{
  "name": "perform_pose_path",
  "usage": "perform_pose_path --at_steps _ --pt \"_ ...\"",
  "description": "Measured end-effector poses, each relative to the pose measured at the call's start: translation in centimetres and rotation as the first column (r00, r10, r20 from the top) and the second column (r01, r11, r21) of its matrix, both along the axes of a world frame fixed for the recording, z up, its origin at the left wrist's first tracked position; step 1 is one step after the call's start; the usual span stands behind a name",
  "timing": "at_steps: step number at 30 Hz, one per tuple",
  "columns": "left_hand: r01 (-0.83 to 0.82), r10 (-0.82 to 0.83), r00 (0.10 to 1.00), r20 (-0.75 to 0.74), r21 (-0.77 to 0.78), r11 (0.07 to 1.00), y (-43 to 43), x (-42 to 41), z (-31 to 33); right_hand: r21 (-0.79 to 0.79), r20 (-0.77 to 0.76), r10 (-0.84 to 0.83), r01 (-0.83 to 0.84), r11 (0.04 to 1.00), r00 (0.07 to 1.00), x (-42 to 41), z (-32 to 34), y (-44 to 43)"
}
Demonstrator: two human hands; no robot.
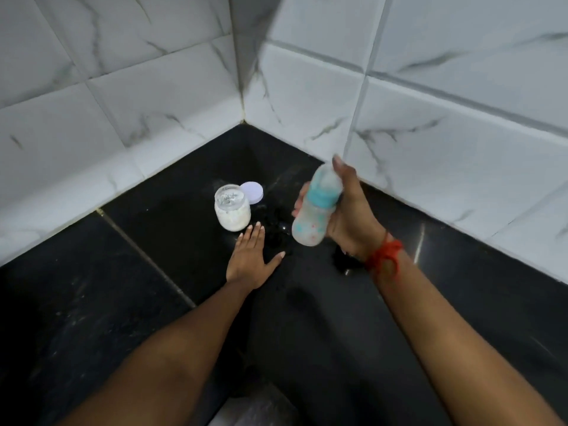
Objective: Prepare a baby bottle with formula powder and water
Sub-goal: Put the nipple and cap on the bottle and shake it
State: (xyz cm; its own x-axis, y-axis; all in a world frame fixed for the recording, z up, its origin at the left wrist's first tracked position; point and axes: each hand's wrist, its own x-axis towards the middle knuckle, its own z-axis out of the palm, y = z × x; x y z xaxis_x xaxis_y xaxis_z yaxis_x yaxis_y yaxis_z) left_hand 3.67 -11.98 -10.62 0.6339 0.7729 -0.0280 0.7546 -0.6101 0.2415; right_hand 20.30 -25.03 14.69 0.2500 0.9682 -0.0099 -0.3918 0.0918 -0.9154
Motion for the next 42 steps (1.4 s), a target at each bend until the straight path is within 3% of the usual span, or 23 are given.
perform_pose_path --at_steps 1,3,4,7,10,11,14,17,20,22,24,27,29,31,32,33,34,35,38,39,40,41,42 --pt "-0.006 0.006 1.0 0.004 0.007 1.0 0.0 0.0 0.1 0.026 -0.077 -0.03 0.032 0.999 0.997 0.5 0.2 -0.5" --pt "-0.012 0.012 1.0 0.006 0.0 1.0 0.1 0.3 0.2 0.165 -0.395 -0.039 0.113 0.98 0.918 2.3 0.7 -1.6" --pt "-0.01 0.01 1.0 0.002 -0.004 1.0 0.1 0.3 0.1 0.224 -0.433 -0.014 0.123 0.967 0.901 2.4 0.7 -1.8" --pt "-0.011 0.011 1.0 -0.009 -0.007 1.0 -0.1 0.1 0.1 0.145 -0.109 -0.04 0.055 0.988 0.993 0.2 -0.1 -1.4" --pt "-0.01 0.01 1.0 -0.001 -0.011 1.0 0.1 0.3 0.3 0.169 -0.334 -0.105 0.169 0.971 0.937 0.0 -0.5 -1.3" --pt "-0.016 0.016 1.0 0.002 -0.009 1.0 0.0 0.3 0.3 0.18 -0.348 -0.094 0.165 0.97 0.933 -0.2 -0.5 -1.1" --pt "-0.007 0.007 1.0 0.012 -0.008 1.0 0.0 0.0 0.3 0.103 -0.099 -0.021 0.032 0.994 0.995 -1.0 -1.3 -1.0" --pt "-0.022 0.022 1.0 0.022 0.0 1.0 0.2 0.2 0.3 0.244 -0.314 0.015 0.065 0.968 0.949 -0.8 -1.3 -1.3" --pt "-0.016 0.015 0.999 0.048 0.013 1.0 -0.2 0.0 0.4 0.139 -0.048 0.009 -0.002 0.99 0.999 -1.3 -1.4 -0.6" --pt "-0.026 0.025 0.999 0.045 0.005 1.0 0.2 0.2 0.4 0.184 -0.17 -0.023 0.054 0.981 0.985 -0.8 -1.0 0.0" --pt "-0.028 0.027 0.998 0.053 0.02 0.999 0.2 0.3 0.3 0.263 -0.246 0.078 -0.011 0.965 0.966 -0.2 -1.0 0.2" --pt "-0.022 0.023 0.997 0.071 -0.021 1.0 -0.5 -0.2 0.5 0.025 -0.049 -0.061 0.062 0.998 0.997 0.6 -3.2 1.5" --pt "-0.028 0.028 0.998 0.05 0.009 1.0 0.1 0.3 0.8 0.139 0.044 0.024 -0.03 0.99 0.999 0.8 -4.7 1.6" --pt "-0.024 0.024 0.998 0.065 -0.012 1.0 -0.5 0.0 0.8 0.134 0.129 0.104 -0.121 0.984 0.986 2.7 -6.3 1.3" --pt "-0.021 0.023 0.997 0.073 -0.032 0.999 -0.7 -0.3 0.8 0.124 -0.005 0.2 -0.198 0.972 0.98 2.4 -6.1 0.3" --pt "-0.033 0.035 0.995 0.089 -0.019 0.999 -0.4 -0.4 0.6 0.105 -0.132 0.104 -0.09 0.99 0.986 1.3 -5.8 -0.3" --pt "-0.035 0.035 0.997 0.067 0.004 0.999 0.2 0.2 1.1 0.243 -0.179 0.185 -0.139 0.96 0.966 0.7 -5.2 0.8" --pt "-0.047 0.047 0.996 0.071 0.007 0.999 0.5 0.5 0.7 0.253 -0.284 0.263 -0.192 0.948 0.922 -0.3 -3.7 0.6" --pt "-0.03 0.032 0.996 0.083 -0.033 0.999 -0.7 -0.5 0.9 0.135 -0.116 0.109 -0.093 0.986 0.987 -1.1 -1.5 0.5" --pt "-0.035 0.035 0.993 0.111 -0.005 0.999 0.0 0.0 0.9 0.278 -0.039 0.065 -0.052 0.959 0.997 -1.8 -1.7 0.2" --pt "-0.034 0.033 0.997 0.075 0.022 0.999 0.5 0.6 1.2 0.496 0.082 0.134 -0.157 0.854 0.988 -1.7 -1.9 1.1" --pt "-0.073 0.07 0.992 0.101 0.021 0.997 0.2 0.6 0.6 0.462 0.101 0.102 -0.137 0.876 0.99 -0.8 -1.9 1.2" --pt "-0.045 0.048 0.996 0.081 -0.039 0.998 -0.5 0.3 1.3 0.327 0.041 -0.003 -0.01 0.945 0.999 -0.6 -0.9 1.0"
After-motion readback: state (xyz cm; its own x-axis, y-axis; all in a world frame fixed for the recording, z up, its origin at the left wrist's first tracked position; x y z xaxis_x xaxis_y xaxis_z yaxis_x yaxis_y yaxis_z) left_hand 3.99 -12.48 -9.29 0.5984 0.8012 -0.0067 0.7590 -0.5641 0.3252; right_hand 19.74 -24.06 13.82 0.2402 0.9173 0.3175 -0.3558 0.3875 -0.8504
